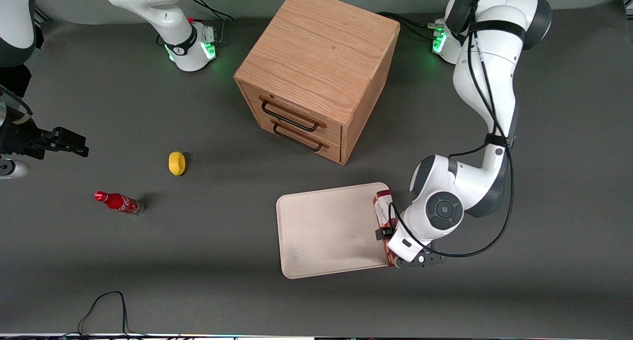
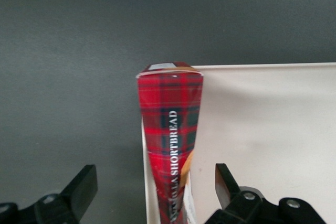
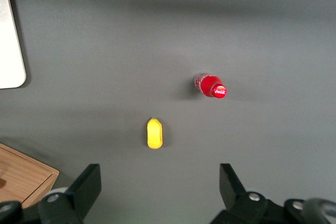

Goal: Place red cookie box on tray
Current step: 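Raise the open left gripper away from the tray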

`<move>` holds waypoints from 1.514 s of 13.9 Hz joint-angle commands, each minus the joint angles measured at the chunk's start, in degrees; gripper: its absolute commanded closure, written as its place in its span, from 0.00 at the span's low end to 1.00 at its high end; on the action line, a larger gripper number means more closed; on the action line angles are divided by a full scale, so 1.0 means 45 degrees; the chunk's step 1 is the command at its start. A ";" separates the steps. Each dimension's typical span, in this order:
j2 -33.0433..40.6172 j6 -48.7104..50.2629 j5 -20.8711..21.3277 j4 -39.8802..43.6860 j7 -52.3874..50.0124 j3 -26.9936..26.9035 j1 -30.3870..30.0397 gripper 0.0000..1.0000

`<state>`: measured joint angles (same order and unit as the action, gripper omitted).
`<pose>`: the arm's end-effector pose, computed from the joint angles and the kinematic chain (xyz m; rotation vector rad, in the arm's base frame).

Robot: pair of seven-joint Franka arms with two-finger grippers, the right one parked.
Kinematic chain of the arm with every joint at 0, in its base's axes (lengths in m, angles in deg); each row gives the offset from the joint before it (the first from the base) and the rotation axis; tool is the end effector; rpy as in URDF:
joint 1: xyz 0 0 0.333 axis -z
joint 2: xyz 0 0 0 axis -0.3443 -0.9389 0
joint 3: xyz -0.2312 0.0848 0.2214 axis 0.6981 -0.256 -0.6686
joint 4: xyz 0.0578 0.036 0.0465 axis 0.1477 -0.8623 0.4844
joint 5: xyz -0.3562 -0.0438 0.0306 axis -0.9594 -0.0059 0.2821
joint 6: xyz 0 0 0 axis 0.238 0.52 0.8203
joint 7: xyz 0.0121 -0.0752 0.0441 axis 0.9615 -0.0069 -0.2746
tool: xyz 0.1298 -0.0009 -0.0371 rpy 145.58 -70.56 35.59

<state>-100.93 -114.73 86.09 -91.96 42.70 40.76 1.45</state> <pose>0.7047 -0.2846 0.2687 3.0787 0.1811 0.0121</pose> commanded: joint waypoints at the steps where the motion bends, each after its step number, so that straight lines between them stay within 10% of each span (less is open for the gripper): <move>1: 0.0832 0.0589 0.0351 -0.0133 -0.0044 -0.0084 -0.0244 0.00; 21: 1.0034 0.4807 0.1036 -0.5818 0.3608 -0.0104 -0.4133 0.00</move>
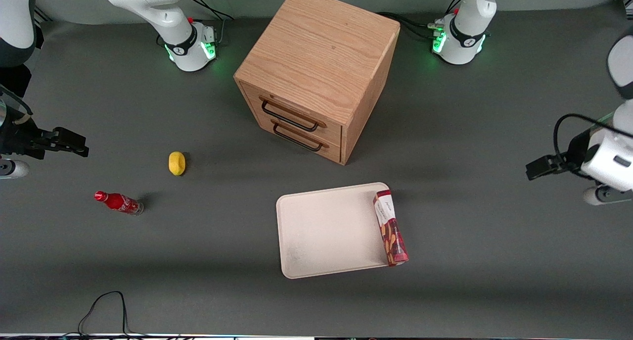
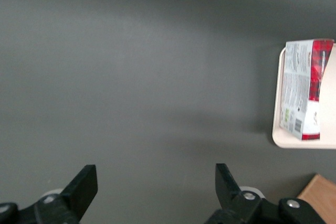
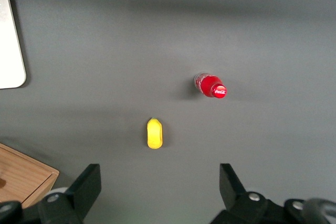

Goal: Place red cookie box on tray
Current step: 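Raise the open left gripper away from the tray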

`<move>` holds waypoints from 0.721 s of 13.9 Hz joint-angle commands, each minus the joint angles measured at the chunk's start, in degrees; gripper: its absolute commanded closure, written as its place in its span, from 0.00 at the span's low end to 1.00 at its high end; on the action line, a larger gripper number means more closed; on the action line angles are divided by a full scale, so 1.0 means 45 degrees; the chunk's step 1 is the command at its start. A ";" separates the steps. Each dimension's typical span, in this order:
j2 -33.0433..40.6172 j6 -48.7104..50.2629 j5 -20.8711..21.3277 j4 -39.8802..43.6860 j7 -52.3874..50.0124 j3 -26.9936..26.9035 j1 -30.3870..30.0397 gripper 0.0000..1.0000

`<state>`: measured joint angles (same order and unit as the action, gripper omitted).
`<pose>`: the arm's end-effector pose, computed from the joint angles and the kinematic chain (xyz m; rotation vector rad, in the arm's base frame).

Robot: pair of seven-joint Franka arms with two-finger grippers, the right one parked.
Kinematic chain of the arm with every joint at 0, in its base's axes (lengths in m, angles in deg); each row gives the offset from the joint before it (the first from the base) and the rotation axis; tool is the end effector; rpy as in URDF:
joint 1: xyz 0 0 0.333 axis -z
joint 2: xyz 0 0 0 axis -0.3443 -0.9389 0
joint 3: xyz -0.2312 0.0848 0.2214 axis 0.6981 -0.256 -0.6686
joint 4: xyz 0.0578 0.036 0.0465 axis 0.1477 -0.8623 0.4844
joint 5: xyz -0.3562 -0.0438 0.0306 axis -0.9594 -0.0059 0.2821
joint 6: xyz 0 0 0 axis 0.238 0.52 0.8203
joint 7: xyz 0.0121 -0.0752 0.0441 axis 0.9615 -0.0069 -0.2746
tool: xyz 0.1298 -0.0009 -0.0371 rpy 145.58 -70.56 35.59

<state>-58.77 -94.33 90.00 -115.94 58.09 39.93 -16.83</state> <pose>0.5860 -0.0251 0.5549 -3.1129 -0.2465 0.0085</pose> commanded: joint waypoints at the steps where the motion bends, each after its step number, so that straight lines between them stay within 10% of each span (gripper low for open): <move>1: 0.0706 0.0295 0.0168 -0.0468 0.0189 0.0099 -0.0070 0.00; 10: 0.0765 0.1291 0.0344 0.1424 0.0932 -0.1363 0.1021 0.00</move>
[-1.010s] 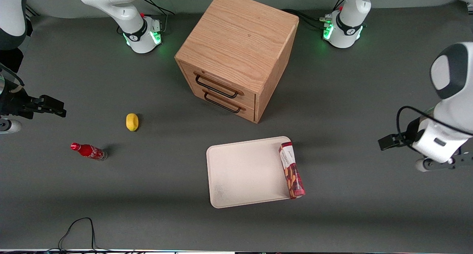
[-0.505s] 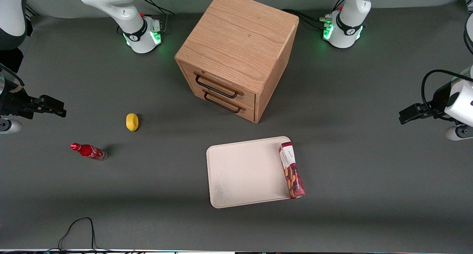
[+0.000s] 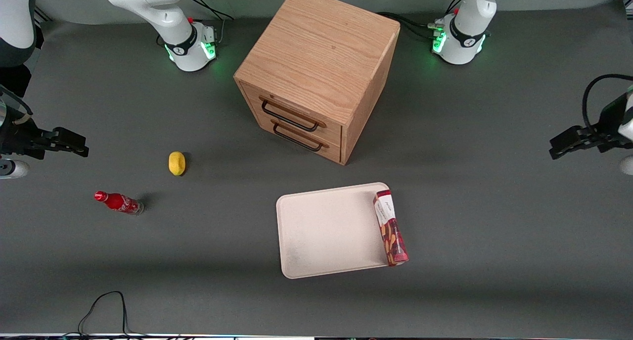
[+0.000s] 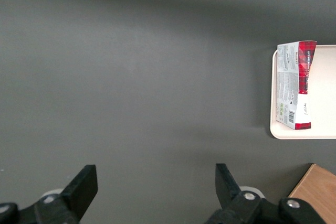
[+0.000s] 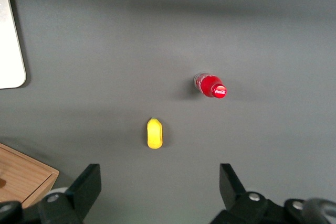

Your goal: Place red cookie box on tray

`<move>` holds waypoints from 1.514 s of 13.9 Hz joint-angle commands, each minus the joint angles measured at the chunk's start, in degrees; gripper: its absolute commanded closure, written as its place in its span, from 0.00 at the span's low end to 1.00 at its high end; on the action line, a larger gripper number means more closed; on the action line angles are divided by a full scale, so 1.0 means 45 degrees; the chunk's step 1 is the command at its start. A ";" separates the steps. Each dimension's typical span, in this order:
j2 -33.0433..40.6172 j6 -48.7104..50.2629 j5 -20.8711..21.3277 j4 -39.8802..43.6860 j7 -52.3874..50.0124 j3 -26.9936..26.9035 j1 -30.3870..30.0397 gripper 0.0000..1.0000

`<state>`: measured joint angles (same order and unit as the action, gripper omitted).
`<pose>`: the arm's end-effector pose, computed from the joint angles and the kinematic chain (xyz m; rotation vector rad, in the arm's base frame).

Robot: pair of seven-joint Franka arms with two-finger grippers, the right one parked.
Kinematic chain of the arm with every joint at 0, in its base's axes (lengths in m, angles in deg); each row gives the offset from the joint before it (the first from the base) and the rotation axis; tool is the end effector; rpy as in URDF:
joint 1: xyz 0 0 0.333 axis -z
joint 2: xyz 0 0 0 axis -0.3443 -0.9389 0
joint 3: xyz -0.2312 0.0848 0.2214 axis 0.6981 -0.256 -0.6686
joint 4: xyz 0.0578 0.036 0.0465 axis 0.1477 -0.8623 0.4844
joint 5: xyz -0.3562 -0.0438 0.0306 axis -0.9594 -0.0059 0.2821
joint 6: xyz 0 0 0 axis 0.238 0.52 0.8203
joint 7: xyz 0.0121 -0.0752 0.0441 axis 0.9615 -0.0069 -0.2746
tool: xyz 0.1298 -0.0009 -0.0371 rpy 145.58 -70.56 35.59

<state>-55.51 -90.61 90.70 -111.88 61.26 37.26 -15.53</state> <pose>0.5679 -0.0108 0.6135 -3.1031 -0.1983 -0.0904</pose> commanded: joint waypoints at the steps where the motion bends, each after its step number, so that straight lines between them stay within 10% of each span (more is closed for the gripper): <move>1: 0.0020 0.0482 0.0189 0.0564 0.0071 -0.0791 0.0811 0.00; 21: -0.0078 0.1789 -0.0514 -0.0080 -0.0047 -0.0733 0.0284 0.00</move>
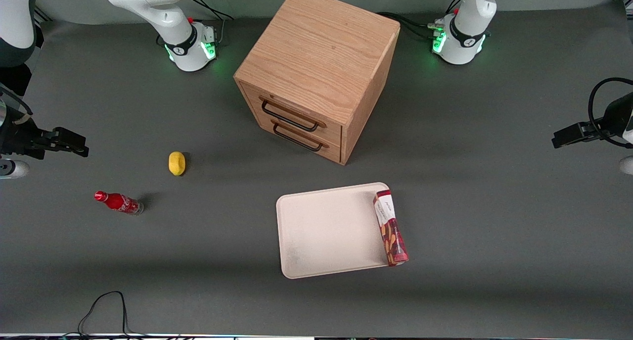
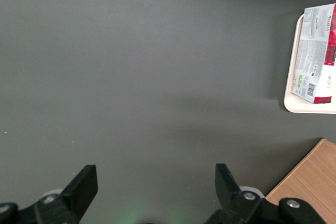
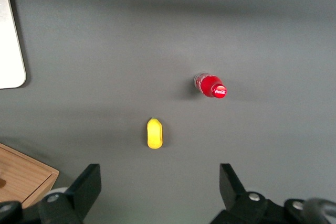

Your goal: Place red cookie box on tray

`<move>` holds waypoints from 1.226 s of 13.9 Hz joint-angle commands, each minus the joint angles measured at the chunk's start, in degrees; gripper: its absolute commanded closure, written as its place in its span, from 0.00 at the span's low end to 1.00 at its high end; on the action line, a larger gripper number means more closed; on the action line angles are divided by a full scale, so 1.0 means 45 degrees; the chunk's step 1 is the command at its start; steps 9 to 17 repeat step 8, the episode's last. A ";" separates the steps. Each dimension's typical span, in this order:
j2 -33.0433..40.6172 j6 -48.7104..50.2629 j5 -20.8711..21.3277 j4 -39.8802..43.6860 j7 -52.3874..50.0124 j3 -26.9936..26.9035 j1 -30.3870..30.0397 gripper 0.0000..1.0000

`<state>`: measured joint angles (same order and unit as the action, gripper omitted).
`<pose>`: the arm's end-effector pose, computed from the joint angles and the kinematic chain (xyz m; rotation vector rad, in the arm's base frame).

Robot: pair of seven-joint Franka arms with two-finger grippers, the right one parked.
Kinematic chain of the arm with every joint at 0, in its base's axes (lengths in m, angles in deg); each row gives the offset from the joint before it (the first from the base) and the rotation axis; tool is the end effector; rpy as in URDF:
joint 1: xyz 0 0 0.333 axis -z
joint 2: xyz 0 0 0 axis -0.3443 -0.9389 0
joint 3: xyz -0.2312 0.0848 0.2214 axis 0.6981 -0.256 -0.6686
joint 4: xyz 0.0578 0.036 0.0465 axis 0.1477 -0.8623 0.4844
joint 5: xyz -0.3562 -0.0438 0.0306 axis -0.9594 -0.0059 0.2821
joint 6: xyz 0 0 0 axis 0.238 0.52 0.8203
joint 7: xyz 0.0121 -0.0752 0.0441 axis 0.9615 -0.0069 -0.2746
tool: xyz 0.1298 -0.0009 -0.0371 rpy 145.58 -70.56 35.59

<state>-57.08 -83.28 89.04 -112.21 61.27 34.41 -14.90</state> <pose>0.5573 0.0046 0.5850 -3.1035 -0.2588 0.1618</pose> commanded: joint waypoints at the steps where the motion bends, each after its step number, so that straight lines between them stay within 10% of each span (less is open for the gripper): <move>1: 0.0368 0.0298 -0.0108 -0.0007 0.0067 -0.0137 0.0203 0.00; 17: 0.0388 0.0455 0.0360 0.0306 0.0029 -0.1544 0.1591 0.00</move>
